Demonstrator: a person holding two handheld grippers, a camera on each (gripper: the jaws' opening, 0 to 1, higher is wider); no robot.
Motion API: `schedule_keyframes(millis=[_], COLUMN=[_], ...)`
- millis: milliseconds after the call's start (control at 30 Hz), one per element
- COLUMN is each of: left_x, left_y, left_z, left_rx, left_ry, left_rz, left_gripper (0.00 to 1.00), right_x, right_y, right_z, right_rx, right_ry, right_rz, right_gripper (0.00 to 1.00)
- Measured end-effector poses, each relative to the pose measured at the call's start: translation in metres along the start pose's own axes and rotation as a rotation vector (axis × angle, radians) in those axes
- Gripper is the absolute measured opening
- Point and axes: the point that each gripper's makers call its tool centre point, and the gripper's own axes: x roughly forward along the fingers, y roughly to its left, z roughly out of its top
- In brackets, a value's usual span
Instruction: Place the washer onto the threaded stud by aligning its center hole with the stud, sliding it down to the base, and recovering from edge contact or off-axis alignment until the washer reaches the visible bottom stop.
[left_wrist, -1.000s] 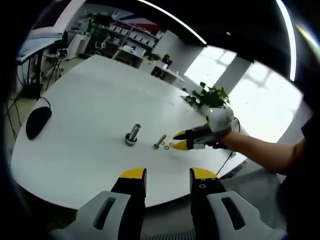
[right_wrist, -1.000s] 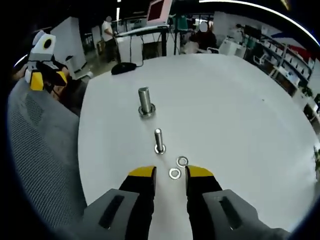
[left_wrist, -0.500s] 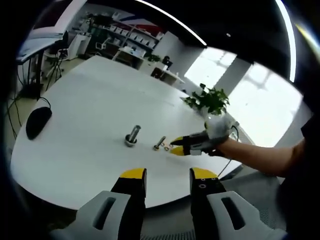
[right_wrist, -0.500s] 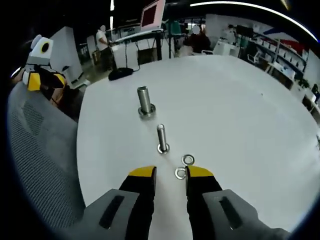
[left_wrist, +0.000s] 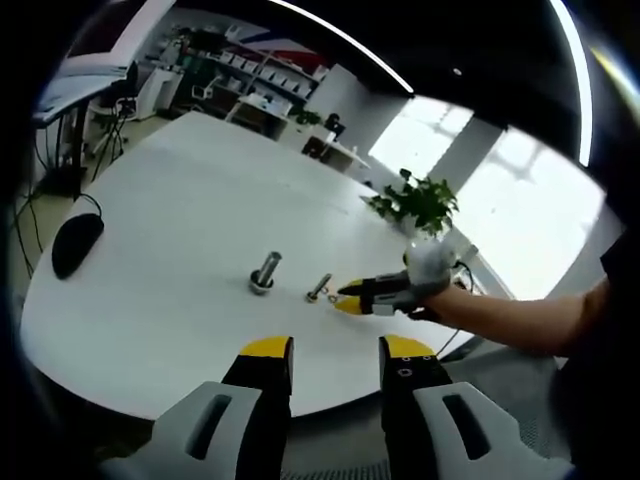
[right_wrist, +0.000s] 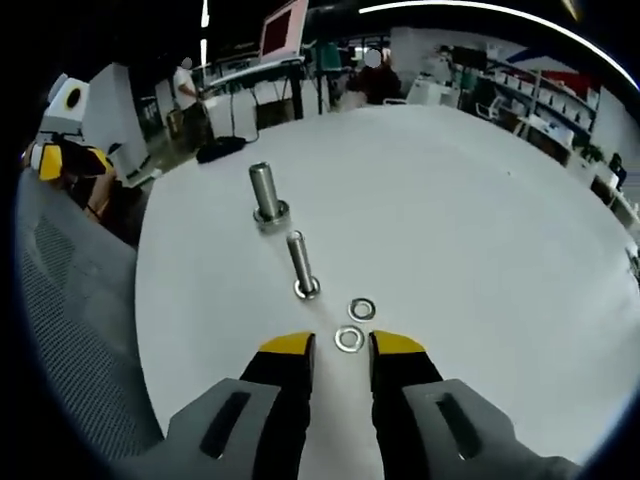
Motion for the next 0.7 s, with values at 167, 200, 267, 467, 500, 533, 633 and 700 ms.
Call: schedule_keyframes(millis=[167, 200, 267, 467, 500, 533, 633, 700], left_x=[0.0001, 0.0001, 0.0002, 0.0006, 0.0007, 0.0008, 0.0006, 0.0005], left_y=[0.0005, 0.0005, 0.0000, 0.0003, 0.0001, 0.0000, 0.0005, 0.0007], left_z=[0.0000, -0.0001, -0.0003, -0.0005, -0.0009, -0.0011, -0.0014, -0.0014], left_rx=[-0.001, -0.001, -0.002, -0.002, -0.001, -0.001, 0.000, 0.000], left_ry=[-0.001, -0.001, 0.000, 0.002, 0.005, 0.006, 0.008, 0.008], left_rz=[0.001, 0.001, 0.000, 0.002, 0.002, 0.002, 0.004, 0.004], left_gripper=[0.32, 0.32, 0.32, 0.32, 0.32, 0.32, 0.32, 0.32], right_x=[0.0045, 0.0048, 0.0030, 0.0040, 0.0043, 0.0048, 0.0053, 0.0055], right_y=[-0.0010, -0.0009, 0.0004, -0.0024, -0.0019, -0.0027, -0.0042, -0.0044], right_z=[-0.0074, -0.0029, -0.0048, -0.0031, -0.0028, -0.0031, -0.0035, -0.0037], right_rx=[-0.006, -0.011, -0.003, -0.018, -0.019, -0.021, -0.009, -0.016], right_ry=[0.019, -0.011, 0.007, 0.006, 0.008, 0.011, 0.020, 0.029], right_rz=[-0.004, -0.006, -0.006, -0.023, -0.023, -0.028, -0.032, -0.031], right_gripper=[0.22, 0.21, 0.21, 0.19, 0.18, 0.17, 0.15, 0.15])
